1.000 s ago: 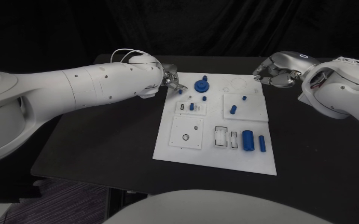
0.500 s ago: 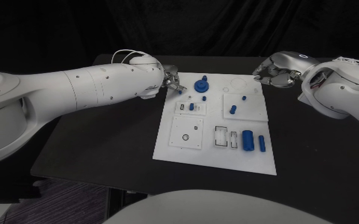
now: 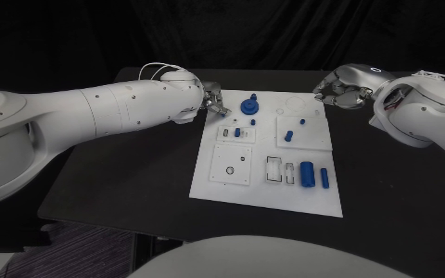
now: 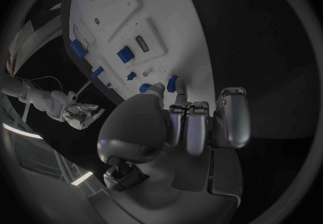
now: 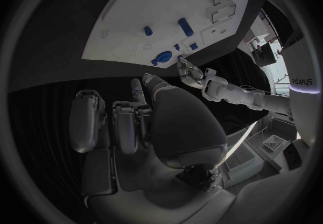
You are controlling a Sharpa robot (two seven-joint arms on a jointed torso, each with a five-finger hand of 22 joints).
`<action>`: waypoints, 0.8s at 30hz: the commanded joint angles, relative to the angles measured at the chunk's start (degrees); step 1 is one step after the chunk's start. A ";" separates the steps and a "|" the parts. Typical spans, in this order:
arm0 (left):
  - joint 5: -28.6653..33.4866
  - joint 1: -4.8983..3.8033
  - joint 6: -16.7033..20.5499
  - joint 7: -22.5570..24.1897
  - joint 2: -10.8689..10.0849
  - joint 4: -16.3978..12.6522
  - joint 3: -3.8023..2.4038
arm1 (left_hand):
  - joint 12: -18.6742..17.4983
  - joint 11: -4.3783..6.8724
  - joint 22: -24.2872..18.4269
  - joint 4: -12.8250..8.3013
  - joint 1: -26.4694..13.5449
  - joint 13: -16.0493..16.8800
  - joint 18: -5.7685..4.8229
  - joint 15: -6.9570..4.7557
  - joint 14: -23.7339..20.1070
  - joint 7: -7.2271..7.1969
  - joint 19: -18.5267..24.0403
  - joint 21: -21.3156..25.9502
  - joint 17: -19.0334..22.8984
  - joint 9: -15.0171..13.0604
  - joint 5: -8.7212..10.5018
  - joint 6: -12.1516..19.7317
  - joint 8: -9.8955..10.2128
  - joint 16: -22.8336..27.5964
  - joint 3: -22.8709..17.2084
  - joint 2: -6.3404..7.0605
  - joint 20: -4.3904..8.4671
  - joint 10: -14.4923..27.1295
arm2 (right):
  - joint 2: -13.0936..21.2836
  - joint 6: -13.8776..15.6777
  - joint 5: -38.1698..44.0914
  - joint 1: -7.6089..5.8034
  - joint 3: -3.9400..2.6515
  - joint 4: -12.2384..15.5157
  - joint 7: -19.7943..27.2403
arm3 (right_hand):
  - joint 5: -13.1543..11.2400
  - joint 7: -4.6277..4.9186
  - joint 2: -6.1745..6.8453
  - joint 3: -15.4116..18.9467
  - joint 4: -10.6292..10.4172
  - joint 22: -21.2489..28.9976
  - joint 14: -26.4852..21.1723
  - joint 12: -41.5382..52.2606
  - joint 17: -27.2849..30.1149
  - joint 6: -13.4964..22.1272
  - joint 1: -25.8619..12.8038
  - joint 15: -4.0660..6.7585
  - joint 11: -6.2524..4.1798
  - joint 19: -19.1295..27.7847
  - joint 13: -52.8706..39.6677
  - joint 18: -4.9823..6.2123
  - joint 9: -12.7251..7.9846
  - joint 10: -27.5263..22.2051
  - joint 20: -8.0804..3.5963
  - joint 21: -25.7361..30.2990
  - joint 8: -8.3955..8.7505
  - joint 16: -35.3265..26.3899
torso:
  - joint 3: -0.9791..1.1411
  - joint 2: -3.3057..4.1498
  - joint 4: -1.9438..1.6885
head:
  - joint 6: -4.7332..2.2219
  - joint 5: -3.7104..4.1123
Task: Assemble the parts on the task board
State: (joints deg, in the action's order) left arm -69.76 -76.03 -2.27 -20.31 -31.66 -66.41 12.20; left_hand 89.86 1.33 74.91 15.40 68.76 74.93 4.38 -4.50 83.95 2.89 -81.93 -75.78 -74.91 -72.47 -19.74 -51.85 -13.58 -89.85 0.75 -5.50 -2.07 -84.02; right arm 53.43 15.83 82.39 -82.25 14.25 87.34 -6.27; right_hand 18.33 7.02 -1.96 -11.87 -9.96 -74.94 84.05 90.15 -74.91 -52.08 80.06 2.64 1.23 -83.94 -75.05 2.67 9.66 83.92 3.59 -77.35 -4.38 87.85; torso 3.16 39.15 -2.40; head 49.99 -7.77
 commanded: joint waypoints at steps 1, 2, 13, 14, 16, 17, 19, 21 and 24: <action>0.18 0.17 -0.56 1.04 0.09 0.06 -0.05 | 0.14 -0.06 4.42 -0.14 0.84 15.07 -0.33 0.24 6.05 -0.12 -0.07 -0.11 -15.09 -0.13 -0.11 -0.52 0.13 -0.15 -0.67 0.00 -0.11 -5.98 | 0.00 -0.07 0.12 0.17 -0.04 -0.01 -1.08 | 0.15 0.10 -0.12 -0.20 0.00 -11.11 5.22 -0.15 -12.93 -0.32 0.10 -0.47 0.46 -0.35 -14.95 0.30 -0.07 6.08 0.49 0.17 0.20 -0.38 | 0.02 -0.01 0.05 | 0.01 -0.10; 0.18 0.19 -0.57 0.99 0.08 0.06 -0.05 | 0.14 -0.02 4.43 -0.19 1.04 15.07 -0.33 0.19 6.05 -0.17 -0.07 -0.09 -15.09 -0.15 -0.11 -0.60 0.17 -0.15 -0.91 0.03 -0.08 -5.98 | -0.01 -0.04 0.12 0.18 -0.04 -0.02 -1.08 | 0.17 0.10 -0.12 -0.22 0.02 -11.10 5.22 -0.15 -12.92 -0.33 0.10 -0.47 0.47 -0.35 -14.95 0.30 -0.07 6.08 0.49 0.19 0.20 -0.38 | 0.02 -0.02 0.06 | 0.01 -0.09; 0.18 0.32 0.08 0.93 -0.07 -0.07 -0.05 | 0.14 0.29 4.70 -0.81 3.43 15.07 -0.33 -0.10 6.05 -0.43 -0.09 0.06 -15.09 -0.27 -1.36 -0.75 1.18 -0.15 -6.04 1.15 0.27 -5.98 | -0.09 0.19 0.12 0.22 -0.04 -0.14 -1.07 | 0.31 0.10 -0.12 -0.35 0.10 -11.08 5.21 -0.15 -12.89 -0.40 0.11 -0.48 0.49 -0.31 -14.95 0.32 -0.07 6.08 0.49 0.27 0.20 -0.42 | 0.03 0.00 -0.03 | 0.01 -0.11; 0.18 0.32 0.16 0.98 -0.07 -0.09 -0.05 | 0.14 0.30 4.71 -0.76 3.48 15.07 -0.33 -0.11 6.05 -0.43 -0.08 0.10 -15.09 -0.31 -1.20 -0.78 1.25 -0.15 -6.67 1.29 0.27 -5.98 | -0.10 0.18 0.12 0.22 -0.04 -0.17 -1.07 | 0.31 0.10 -0.12 -0.35 0.10 -11.08 5.21 -0.15 -12.89 -0.40 0.11 -0.48 0.49 -0.31 -14.95 0.32 -0.07 6.08 0.49 0.27 0.20 -0.42 | 0.01 0.00 -0.04 | 0.01 -0.08; 0.18 0.33 0.39 1.27 -0.12 -0.17 -0.05 | 0.14 0.33 4.74 -0.67 3.58 15.07 -0.31 -0.10 6.05 -0.42 -0.06 0.20 -15.09 -0.46 -0.95 -0.89 1.38 -0.15 -8.26 1.66 0.30 -5.98 | -0.10 0.16 0.12 0.22 -0.04 -0.24 -1.09 | 0.31 0.10 -0.12 -0.35 0.10 -11.08 5.21 -0.15 -12.89 -0.40 0.11 -0.48 0.49 -0.31 -14.95 0.32 -0.07 6.08 0.49 0.27 0.20 -0.42 | 0.00 -0.01 -0.05 | 0.01 -0.12; 0.18 0.34 0.71 1.59 -0.20 -0.28 -0.05 | 0.14 0.31 4.78 -0.67 3.64 15.07 -0.32 -0.13 6.05 -0.47 -0.06 0.22 -15.09 -0.57 -0.89 -0.96 1.41 -0.15 -9.12 1.89 0.29 -5.98 | -0.10 0.14 0.12 0.22 -0.04 -0.27 -1.11 | 0.33 0.10 -0.12 -0.36 0.11 -11.08 5.21 -0.15 -12.89 -0.40 0.12 -0.49 0.49 -0.31 -14.95 0.32 -0.07 6.08 0.49 0.28 0.20 -0.43 | -0.01 -0.02 -0.05 | 0.01 -0.19; 0.19 0.36 1.61 2.18 -0.37 -0.47 -0.05 | 0.14 0.38 4.88 -0.85 3.87 15.07 -0.33 -0.17 6.05 -0.56 -0.11 0.23 -15.09 -0.88 -1.02 -1.33 1.30 -0.15 -10.83 2.39 0.34 -5.98 | -0.10 0.11 0.12 0.22 -0.04 -0.29 -1.13 | 0.39 0.10 -0.12 -0.43 0.16 -11.08 5.20 -0.15 -12.87 -0.43 0.14 -0.49 0.49 -0.31 -14.95 0.32 -0.07 6.08 0.50 0.29 0.20 -0.45 | -0.01 0.00 -0.05 | 0.01 -0.18; 0.19 0.38 2.49 2.75 -0.50 -0.60 -0.05 | 0.14 0.56 4.99 -1.53 4.44 15.07 -0.32 -0.33 6.05 -0.75 -0.15 0.26 -15.09 -1.33 -2.61 -1.90 1.07 -0.15 -13.20 3.24 0.47 -5.98 | -0.07 0.05 0.12 0.23 -0.04 -0.31 -1.15 | 0.39 0.10 -0.12 -0.43 0.16 -11.08 5.20 -0.15 -12.87 -0.43 0.14 -0.49 0.49 -0.31 -14.95 0.32 -0.07 6.08 0.50 0.29 0.20 -0.45 | -0.01 0.01 -0.04 | 0.01 -0.18; 0.53 0.39 3.72 3.50 -0.66 -0.73 -0.05 | 0.14 0.75 5.16 -2.10 4.48 15.07 -0.35 -0.46 6.05 -0.83 -0.24 0.27 -15.09 -1.84 -4.79 -2.30 0.93 -0.15 -16.16 4.38 0.60 -5.98 | -0.07 -0.07 0.12 0.24 -0.04 -0.35 -1.19 | 0.44 0.10 -0.13 -0.50 0.21 -11.07 5.19 -0.15 -12.85 -0.45 0.16 -0.49 0.49 -0.30 -14.95 0.32 -0.07 6.08 0.50 0.31 0.20 -0.47 | -0.01 0.01 -0.04 | 0.01 -0.22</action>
State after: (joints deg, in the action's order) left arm -69.74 -75.73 -1.07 -19.14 -32.32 -66.92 12.20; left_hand 89.85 1.73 74.91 13.57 73.36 74.92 4.38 -4.50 83.95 2.13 -82.14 -75.78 -74.91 -74.10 -23.71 -53.60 -12.20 -89.85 -14.38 -1.61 -1.86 -84.05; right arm 53.33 15.85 82.39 -82.17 14.25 87.04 -6.43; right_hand 18.43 7.02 -1.96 -12.03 -9.79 -74.93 84.05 90.15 -74.91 -52.08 80.06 2.64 1.23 -83.94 -75.07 2.68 9.67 83.92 3.59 -77.35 -4.38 87.61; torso 3.16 39.14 -2.43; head 49.99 -7.94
